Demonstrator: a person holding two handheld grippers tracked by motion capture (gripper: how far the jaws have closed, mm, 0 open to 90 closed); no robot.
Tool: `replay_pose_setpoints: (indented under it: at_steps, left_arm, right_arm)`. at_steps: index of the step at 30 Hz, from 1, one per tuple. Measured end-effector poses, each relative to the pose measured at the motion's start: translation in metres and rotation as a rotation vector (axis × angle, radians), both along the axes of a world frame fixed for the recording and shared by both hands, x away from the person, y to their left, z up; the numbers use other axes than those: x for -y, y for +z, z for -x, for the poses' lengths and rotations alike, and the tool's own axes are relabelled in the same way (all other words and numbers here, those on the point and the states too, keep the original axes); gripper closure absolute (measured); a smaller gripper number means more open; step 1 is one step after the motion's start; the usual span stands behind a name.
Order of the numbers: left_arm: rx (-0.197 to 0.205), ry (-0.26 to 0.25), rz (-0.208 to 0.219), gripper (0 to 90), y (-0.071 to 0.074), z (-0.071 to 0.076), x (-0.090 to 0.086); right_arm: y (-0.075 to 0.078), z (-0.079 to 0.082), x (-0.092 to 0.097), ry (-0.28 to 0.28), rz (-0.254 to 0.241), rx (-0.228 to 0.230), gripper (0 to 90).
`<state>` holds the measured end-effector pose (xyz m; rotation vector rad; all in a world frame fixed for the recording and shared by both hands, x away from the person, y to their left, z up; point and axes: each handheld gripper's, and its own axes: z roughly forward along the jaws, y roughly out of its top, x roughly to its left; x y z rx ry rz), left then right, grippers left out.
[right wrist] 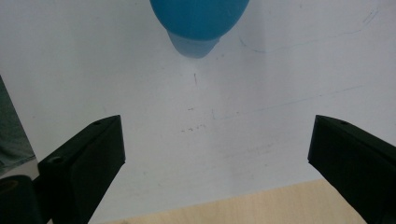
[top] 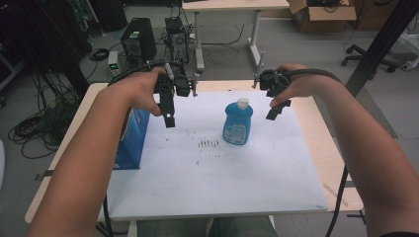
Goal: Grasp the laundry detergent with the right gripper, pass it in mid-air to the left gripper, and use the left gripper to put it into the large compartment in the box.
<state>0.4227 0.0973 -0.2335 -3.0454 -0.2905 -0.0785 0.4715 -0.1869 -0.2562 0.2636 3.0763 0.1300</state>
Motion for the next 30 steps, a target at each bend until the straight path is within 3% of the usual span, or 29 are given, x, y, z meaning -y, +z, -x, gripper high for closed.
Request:
replay_pose_setpoints:
  at_steps: [5, 15, 30]
  left_arm:
    - [0.002, -0.005, -0.022, 0.4, 0.0, 0.009, 0.003]
    - [0.011, -0.015, 0.012, 0.4, -0.001, 0.029, 0.007]
    - [0.0, -0.01, 0.006, 0.4, -0.012, 0.055, 0.003]
  right_arm:
    - [-0.003, 0.003, 0.004, -0.009, -0.02, 0.004, 4.3]
    - [-0.01, 0.01, 0.009, -0.027, -0.073, 0.014, 4.7]
    - [-0.029, 0.02, 0.013, -0.046, -0.105, 0.007, 4.7]
